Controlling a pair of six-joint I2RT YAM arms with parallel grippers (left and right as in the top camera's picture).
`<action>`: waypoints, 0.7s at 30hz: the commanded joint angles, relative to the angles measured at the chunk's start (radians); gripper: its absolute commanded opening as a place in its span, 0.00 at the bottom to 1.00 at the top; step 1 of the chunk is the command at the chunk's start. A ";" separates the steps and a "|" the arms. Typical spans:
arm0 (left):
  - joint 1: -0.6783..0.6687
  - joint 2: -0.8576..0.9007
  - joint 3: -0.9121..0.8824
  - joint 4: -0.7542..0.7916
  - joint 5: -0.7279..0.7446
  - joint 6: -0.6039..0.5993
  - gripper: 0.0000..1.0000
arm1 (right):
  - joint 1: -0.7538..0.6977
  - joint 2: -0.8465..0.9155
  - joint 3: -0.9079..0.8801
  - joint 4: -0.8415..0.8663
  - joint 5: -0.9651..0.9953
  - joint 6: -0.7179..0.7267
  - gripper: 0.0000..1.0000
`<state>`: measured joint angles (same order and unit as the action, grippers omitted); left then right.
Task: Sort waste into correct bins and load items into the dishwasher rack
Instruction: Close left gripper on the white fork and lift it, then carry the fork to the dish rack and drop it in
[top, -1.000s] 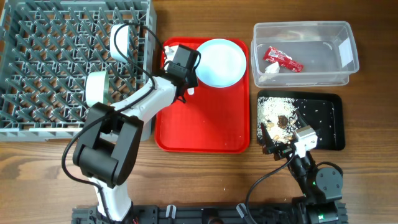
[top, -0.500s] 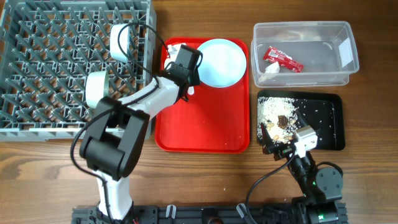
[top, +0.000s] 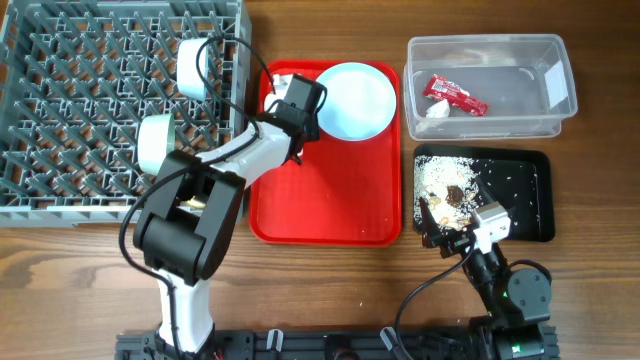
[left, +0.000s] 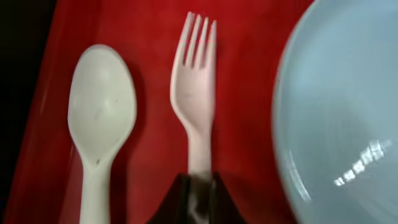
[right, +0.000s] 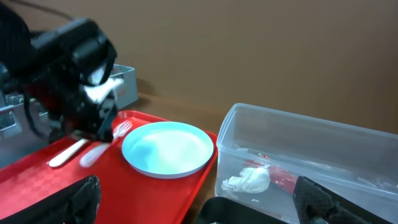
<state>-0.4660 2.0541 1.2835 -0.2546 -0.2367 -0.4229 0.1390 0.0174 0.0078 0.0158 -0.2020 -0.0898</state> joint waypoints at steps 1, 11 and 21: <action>-0.006 0.043 -0.034 -0.099 0.023 0.019 0.04 | -0.006 -0.013 -0.003 0.003 -0.015 0.013 1.00; -0.006 -0.118 -0.034 -0.277 0.090 0.019 0.04 | -0.006 -0.013 -0.003 0.003 -0.015 0.014 1.00; -0.005 -0.562 -0.034 -0.517 0.043 0.099 0.04 | -0.006 -0.013 -0.003 0.003 -0.015 0.014 1.00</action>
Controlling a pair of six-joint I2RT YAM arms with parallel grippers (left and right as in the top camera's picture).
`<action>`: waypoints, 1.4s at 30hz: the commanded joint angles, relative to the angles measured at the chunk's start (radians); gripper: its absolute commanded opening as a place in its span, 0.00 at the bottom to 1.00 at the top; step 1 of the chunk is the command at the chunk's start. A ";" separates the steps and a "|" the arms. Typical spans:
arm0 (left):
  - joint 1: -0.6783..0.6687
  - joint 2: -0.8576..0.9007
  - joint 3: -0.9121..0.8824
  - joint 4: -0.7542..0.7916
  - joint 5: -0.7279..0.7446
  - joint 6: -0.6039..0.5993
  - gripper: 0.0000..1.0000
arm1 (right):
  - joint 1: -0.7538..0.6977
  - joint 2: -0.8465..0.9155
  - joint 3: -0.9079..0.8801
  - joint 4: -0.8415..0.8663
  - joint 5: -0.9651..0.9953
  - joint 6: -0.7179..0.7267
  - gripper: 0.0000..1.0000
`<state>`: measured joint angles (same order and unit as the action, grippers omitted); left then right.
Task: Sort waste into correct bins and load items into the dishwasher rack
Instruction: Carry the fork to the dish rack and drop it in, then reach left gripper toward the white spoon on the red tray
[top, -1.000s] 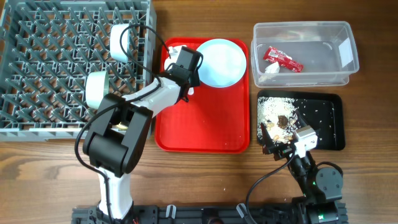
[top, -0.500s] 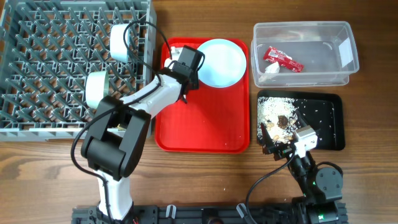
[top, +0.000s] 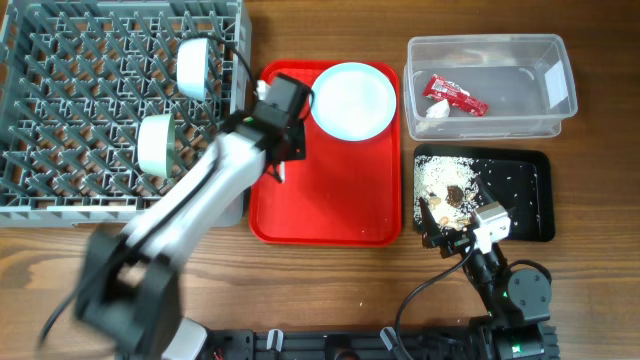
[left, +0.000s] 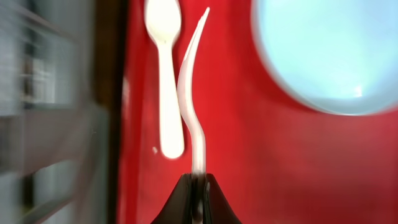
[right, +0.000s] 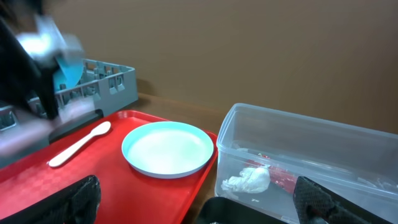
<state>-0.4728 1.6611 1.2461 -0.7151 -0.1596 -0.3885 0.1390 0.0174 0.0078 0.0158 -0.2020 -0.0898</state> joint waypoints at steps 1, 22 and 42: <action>0.005 -0.203 0.003 -0.078 -0.062 0.071 0.04 | -0.006 -0.013 -0.003 0.003 -0.015 0.014 1.00; 0.168 -0.014 0.002 0.034 -0.326 0.208 0.04 | -0.006 -0.013 -0.003 0.003 -0.015 0.014 1.00; 0.058 -0.006 0.002 0.099 -0.270 0.322 0.39 | -0.006 -0.013 -0.003 0.003 -0.016 0.014 1.00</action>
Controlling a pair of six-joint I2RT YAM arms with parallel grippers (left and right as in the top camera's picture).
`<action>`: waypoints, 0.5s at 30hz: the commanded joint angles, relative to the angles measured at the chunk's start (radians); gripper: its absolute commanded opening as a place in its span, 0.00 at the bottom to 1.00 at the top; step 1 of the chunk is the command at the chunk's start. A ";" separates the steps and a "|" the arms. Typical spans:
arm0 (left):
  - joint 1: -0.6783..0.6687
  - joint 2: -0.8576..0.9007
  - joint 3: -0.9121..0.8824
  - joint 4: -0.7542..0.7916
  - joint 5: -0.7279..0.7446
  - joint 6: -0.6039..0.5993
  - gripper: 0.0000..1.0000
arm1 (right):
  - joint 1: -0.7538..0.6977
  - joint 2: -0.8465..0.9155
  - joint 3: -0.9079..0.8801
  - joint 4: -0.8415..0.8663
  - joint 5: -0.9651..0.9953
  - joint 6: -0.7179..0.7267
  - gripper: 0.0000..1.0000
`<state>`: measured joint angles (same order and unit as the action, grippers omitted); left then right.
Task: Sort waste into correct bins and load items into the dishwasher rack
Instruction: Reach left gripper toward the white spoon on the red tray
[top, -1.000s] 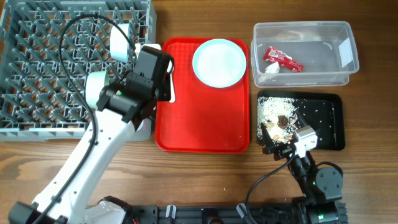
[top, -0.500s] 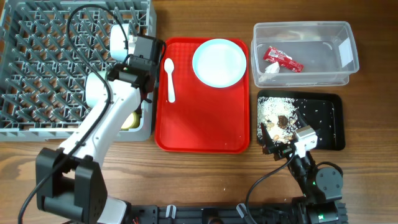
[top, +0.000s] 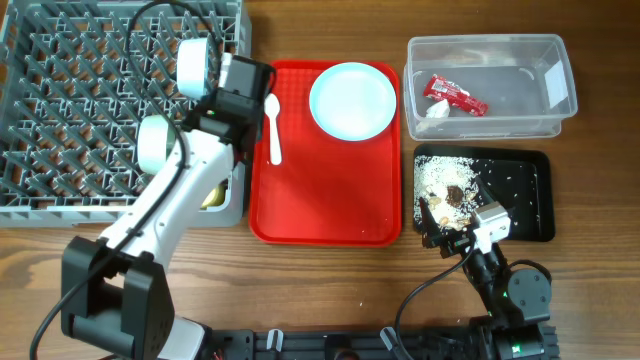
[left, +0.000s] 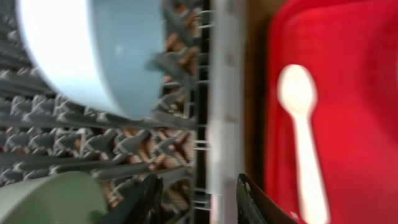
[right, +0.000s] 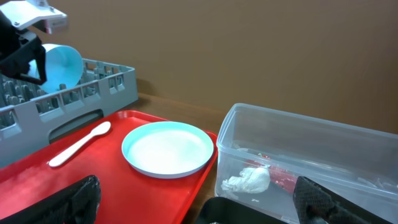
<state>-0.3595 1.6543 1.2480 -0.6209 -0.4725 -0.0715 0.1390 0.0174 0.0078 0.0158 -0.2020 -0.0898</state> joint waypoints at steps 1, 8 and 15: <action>-0.080 0.001 0.000 0.005 0.068 -0.018 0.38 | -0.006 -0.013 -0.003 0.003 -0.015 0.014 1.00; -0.140 0.059 0.000 0.037 0.104 -0.217 0.43 | -0.006 -0.013 -0.003 0.003 -0.015 0.014 1.00; -0.103 0.247 0.000 0.186 0.105 -0.311 0.43 | -0.006 -0.013 -0.003 0.003 -0.015 0.013 1.00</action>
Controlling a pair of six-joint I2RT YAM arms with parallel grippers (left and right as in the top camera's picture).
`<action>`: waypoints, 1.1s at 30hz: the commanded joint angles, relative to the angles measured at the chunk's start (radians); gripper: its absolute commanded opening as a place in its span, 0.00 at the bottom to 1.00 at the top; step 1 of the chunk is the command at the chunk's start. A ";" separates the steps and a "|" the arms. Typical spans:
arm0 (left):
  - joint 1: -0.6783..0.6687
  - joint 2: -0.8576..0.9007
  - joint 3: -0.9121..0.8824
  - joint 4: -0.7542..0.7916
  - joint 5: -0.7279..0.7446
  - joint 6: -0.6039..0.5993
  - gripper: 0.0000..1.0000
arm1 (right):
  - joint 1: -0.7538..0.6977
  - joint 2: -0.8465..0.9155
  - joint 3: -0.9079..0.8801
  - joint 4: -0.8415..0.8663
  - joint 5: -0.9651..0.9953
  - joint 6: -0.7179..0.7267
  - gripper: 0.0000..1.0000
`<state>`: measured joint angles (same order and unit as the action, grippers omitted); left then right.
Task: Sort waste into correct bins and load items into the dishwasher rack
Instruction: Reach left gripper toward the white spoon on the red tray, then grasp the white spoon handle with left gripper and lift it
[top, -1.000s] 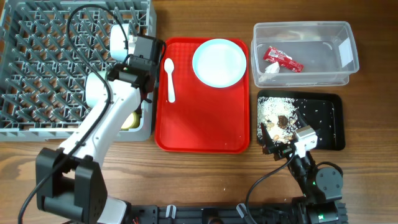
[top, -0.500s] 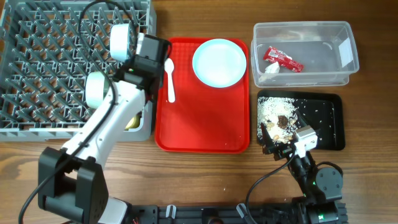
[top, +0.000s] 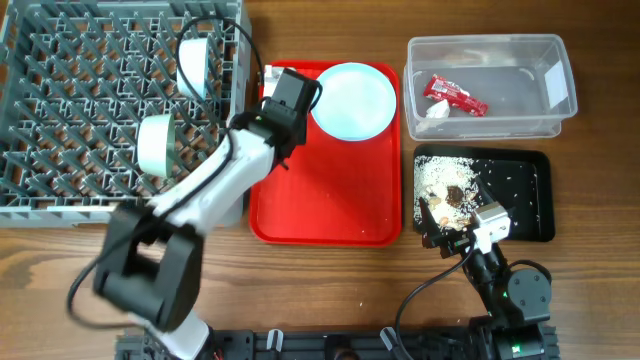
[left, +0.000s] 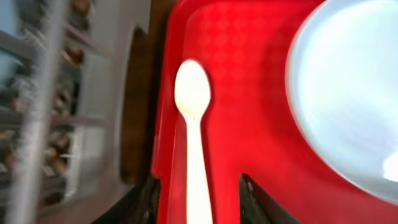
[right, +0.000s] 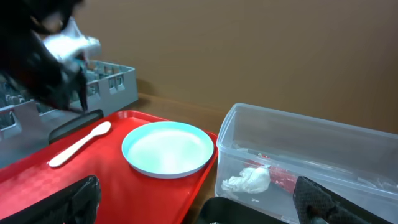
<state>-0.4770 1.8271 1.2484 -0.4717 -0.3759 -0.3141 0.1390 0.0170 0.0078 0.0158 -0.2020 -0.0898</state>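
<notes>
A white spoon (left: 193, 124) lies at the left edge of the red tray (top: 325, 200), next to a light blue plate (top: 352, 100). My left gripper (left: 199, 208) hangs over the tray's upper left corner. It is open, with its fingers on either side of the spoon's handle and nothing held. The arm hides the spoon from overhead, but the right wrist view shows the spoon (right: 78, 144). The fork is out of view. My right gripper (right: 199, 211) rests open and empty at the table's front right.
The grey dishwasher rack (top: 90, 100) at the left holds two cups (top: 192, 65) (top: 152, 145). A clear bin (top: 490, 90) at the back right holds a red wrapper (top: 455, 97) and a white tissue (top: 437, 108). A black tray (top: 510, 200) carries food scraps.
My left gripper has moved from the rack's right edge back over the red tray. It is still open and now straddles the spoon's handle. The right arm has not moved.
My left gripper was shut on the fork's handle on the tray, beside the spoon. Then it held the fork up above the tray. Then it was open and empty at the rack's right edge. Now it is back over the spoon.
</notes>
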 joint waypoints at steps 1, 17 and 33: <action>0.014 0.092 -0.001 0.051 0.009 -0.068 0.43 | -0.006 -0.012 -0.003 0.003 -0.015 0.014 1.00; 0.061 0.260 -0.001 0.093 0.185 -0.117 0.29 | -0.006 -0.012 -0.003 0.003 -0.015 0.014 1.00; 0.048 0.074 -0.001 -0.035 0.333 -0.112 0.04 | -0.006 -0.012 -0.003 0.003 -0.015 0.014 1.00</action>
<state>-0.4244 1.9820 1.2701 -0.4664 -0.0563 -0.4244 0.1390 0.0166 0.0078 0.0158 -0.2020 -0.0898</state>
